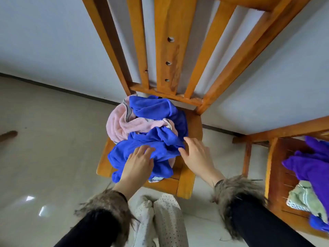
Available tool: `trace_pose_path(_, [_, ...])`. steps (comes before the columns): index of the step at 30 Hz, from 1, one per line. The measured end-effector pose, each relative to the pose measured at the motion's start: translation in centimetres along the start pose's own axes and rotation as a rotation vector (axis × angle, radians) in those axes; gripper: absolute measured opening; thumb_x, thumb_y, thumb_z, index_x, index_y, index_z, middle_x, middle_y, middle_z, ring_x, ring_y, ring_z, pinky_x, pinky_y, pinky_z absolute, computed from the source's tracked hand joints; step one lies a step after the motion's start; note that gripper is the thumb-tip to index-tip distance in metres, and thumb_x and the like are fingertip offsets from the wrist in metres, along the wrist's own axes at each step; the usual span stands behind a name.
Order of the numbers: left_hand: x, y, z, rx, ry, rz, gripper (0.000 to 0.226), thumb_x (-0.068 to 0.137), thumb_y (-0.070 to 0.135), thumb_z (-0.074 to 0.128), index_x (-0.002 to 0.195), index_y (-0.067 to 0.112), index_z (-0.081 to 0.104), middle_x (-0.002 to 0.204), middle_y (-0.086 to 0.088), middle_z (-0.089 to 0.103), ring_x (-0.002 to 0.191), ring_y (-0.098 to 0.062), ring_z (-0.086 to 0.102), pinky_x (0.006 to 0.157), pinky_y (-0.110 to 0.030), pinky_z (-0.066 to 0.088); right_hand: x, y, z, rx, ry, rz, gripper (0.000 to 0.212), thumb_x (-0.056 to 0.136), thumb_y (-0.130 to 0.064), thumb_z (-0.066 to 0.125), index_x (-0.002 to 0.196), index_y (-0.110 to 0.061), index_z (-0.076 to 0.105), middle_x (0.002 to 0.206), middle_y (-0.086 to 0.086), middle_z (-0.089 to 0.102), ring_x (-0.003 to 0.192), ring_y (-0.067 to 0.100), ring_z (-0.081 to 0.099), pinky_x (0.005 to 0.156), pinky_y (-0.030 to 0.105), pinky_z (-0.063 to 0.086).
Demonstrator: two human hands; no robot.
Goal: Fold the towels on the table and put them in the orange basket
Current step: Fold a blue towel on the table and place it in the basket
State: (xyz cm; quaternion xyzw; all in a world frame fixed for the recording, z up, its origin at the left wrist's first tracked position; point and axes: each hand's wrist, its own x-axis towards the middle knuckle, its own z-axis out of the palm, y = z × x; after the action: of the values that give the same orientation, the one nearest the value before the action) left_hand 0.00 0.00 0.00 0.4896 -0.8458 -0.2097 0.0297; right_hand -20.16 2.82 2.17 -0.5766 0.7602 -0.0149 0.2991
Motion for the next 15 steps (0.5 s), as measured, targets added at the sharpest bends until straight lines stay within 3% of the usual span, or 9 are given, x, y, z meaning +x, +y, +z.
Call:
trace_pose_path(4, [2.3,-0.7,1.6,-0.040,0.054,0.008,0.033,0.080,0.020,0.040,0.101,0.008,0.063,0.103,-0.012,0.066,0.082,-0.032,0.065,0.062,-0.036,0.054,3.3,0.3,2.0,0.132,-0.025,0.052,0.040,0.094,-0.035,0.051,0.128,-0.012,0.052,0.125,0.006,0.055,0.116,0.028,0.048,0.088,0.038,0.040])
trace_pose_path(7, [4.2,-0.4,1.5,-0.112,0.064,0.012,0.042,0.082,0.017,0.033,0.111,0.006,0.061,0.114,-0.014,0.062,0.094,-0.034,0.063,0.072,-0.042,0.055,3.5,0.2,2.9,0.286,0.051,0.007,0.022,0.090,-0.020,0.058,0.108,-0.007,0.064,0.102,0.010,0.063,0.097,0.029,0.057,0.080,0.040,0.046])
trace_pose_path(10, [5.9,0.2,1.0,-0.097,0.005,0.106,0.048,0.084,0.008,0.034,0.129,0.009,0.051,0.133,-0.012,0.053,0.116,-0.036,0.054,0.085,-0.043,0.049,2.3,-0.4,2.1,0.383,0.075,-0.068,0.016,0.089,-0.013,0.059,0.103,-0.007,0.065,0.094,0.007,0.065,0.083,0.017,0.057,0.071,0.027,0.046])
trace_pose_path(12, [6.6,0.3,0.5,-0.111,-0.078,0.217,0.042,0.085,0.010,0.040,0.124,0.011,0.055,0.135,-0.006,0.053,0.126,-0.036,0.047,0.089,-0.045,0.046,1.5,-0.9,1.4,0.389,0.077,-0.128,0.017,0.089,-0.012,0.060,0.103,-0.006,0.066,0.096,0.005,0.066,0.081,0.011,0.054,0.070,0.017,0.040])
trace_pose_path(15, [7.0,-0.1,-1.1,-0.205,-0.192,0.245,0.030,0.085,0.023,0.046,0.103,0.011,0.065,0.118,-0.003,0.064,0.129,-0.029,0.045,0.095,-0.048,0.044,0.7,-1.5,-0.3,0.407,0.100,-0.186,0.014,0.087,-0.010,0.061,0.098,-0.006,0.068,0.093,0.004,0.066,0.082,0.013,0.056,0.068,0.011,0.036])
